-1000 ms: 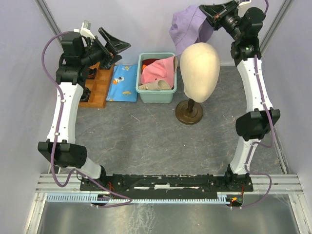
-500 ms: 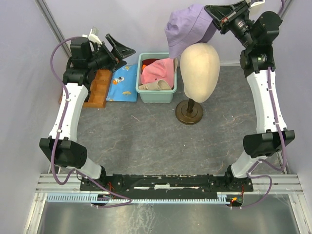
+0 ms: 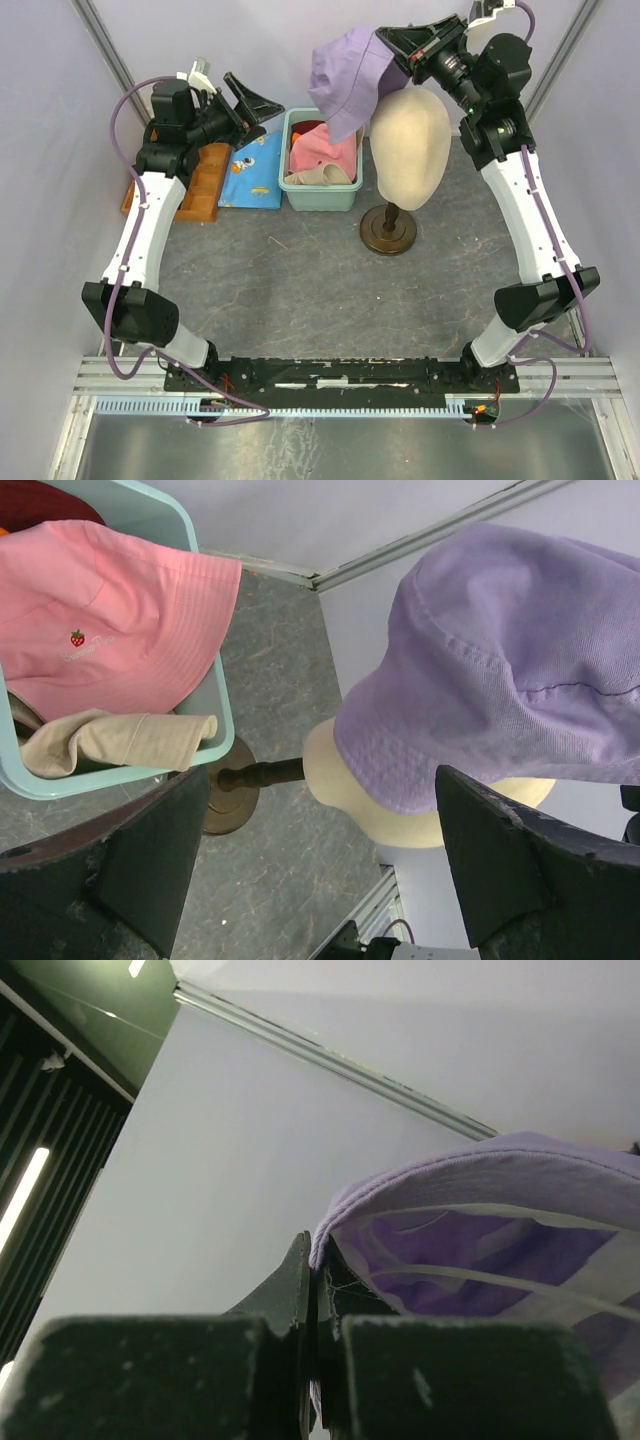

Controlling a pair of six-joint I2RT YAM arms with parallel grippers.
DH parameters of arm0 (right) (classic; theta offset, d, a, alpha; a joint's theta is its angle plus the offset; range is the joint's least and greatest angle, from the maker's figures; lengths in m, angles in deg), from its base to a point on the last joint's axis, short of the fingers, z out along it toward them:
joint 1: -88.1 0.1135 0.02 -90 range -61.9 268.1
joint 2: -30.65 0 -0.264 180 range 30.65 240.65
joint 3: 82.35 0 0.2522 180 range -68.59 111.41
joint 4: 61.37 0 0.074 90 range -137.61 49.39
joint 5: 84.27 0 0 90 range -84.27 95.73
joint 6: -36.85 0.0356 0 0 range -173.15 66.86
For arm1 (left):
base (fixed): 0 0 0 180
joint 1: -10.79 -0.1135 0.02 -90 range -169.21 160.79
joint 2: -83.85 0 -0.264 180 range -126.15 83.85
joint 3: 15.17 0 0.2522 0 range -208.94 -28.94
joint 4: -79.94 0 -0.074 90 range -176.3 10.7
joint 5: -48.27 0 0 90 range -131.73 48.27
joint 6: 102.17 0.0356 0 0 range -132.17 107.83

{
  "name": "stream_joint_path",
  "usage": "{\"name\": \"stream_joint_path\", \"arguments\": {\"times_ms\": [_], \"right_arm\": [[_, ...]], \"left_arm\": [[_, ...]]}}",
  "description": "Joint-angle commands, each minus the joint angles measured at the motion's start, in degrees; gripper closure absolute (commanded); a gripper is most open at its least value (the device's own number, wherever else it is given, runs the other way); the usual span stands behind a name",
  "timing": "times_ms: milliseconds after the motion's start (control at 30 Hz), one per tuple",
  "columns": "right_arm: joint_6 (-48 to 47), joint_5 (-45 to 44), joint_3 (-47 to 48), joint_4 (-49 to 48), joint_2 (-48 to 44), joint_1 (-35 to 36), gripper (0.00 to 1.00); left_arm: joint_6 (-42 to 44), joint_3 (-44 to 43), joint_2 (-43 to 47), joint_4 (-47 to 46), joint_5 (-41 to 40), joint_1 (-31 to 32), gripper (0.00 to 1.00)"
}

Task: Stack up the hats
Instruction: Place the hat on the hat stand.

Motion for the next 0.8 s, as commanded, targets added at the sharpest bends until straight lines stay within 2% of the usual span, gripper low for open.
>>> {"name": "stream_joint_path", "arguments": {"times_ms": [0, 267, 533, 767], "right_arm": [[-3.2, -3.8, -0.9, 0.9, -3.7, -0.1, 1.00], [-10.9, -1.2, 1.7, 8.7, -5.9, -1.6, 1.00], [-14.5, 1.4, -2.6, 14.1, -12.5, -6.9, 1.00], [-16.3, 2.7, -11.6, 17.4, -19.5, -9.1, 1.00]], "left_arm": [[1.2, 0.6, 3.6, -2.8, -0.2, 0.2, 0.01], [1.2, 0.9, 3.9, -2.8, 0.0, 0.2, 0.01], [1.2, 2.2, 4.3, -2.9, -0.2, 0.9, 0.01], [0.6, 6.4, 4.7, -5.7, -1.3, 4.7, 0.01]]}}
